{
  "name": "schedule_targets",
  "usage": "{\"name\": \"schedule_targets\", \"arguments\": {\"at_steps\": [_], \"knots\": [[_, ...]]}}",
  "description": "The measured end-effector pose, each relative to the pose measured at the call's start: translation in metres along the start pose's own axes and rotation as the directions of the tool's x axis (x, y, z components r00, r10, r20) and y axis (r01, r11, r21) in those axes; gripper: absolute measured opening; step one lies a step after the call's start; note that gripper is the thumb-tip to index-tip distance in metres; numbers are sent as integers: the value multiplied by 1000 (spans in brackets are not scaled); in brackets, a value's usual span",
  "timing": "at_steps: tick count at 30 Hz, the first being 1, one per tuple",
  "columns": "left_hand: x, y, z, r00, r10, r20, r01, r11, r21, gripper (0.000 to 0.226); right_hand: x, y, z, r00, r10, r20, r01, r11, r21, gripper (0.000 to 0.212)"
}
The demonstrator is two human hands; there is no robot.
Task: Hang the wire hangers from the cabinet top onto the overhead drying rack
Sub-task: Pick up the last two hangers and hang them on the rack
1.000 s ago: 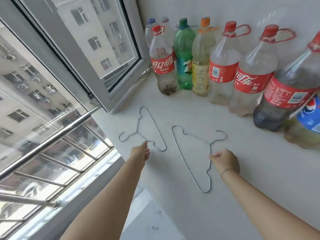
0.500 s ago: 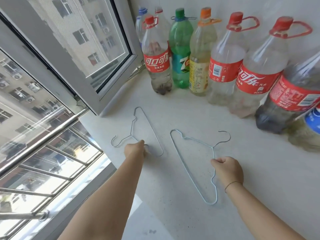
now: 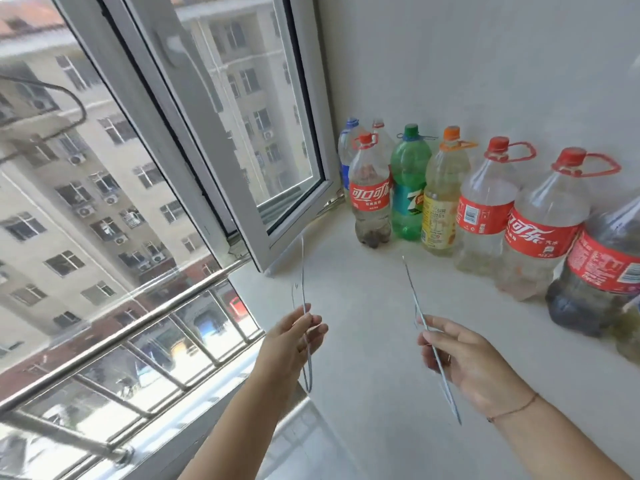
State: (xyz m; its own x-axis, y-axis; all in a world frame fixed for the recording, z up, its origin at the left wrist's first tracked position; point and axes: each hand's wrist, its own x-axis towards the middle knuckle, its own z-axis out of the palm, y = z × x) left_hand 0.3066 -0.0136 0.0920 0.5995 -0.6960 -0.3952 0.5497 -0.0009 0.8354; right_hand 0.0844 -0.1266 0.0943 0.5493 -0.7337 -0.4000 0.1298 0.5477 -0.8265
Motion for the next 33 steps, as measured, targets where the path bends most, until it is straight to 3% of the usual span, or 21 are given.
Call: {"name": "schedule_targets", "arguments": {"at_steps": [7, 16, 23, 29, 33], "knots": [[-112, 83, 14, 963, 257, 79, -254, 966, -46, 33, -59, -63, 71, 920, -55, 388, 60, 998, -1, 35], [-239, 150, 47, 835, 517, 187, -515, 855, -62, 45, -144, -141, 156, 678, -180, 712, 241, 970, 16, 43], [-277, 191, 55, 776, 610, 158, -616, 788, -15, 50, -181, -183, 198, 542, -209, 814, 356, 934, 3, 43], [-283, 226, 61, 740, 657, 145, -663, 748, -6, 54, -185, -211, 220, 519, -258, 815, 392, 919, 42, 42], [-276, 245, 61, 736, 661, 148, -669, 744, 7, 39, -177, -223, 236, 520, -277, 808, 397, 916, 59, 40]]}}
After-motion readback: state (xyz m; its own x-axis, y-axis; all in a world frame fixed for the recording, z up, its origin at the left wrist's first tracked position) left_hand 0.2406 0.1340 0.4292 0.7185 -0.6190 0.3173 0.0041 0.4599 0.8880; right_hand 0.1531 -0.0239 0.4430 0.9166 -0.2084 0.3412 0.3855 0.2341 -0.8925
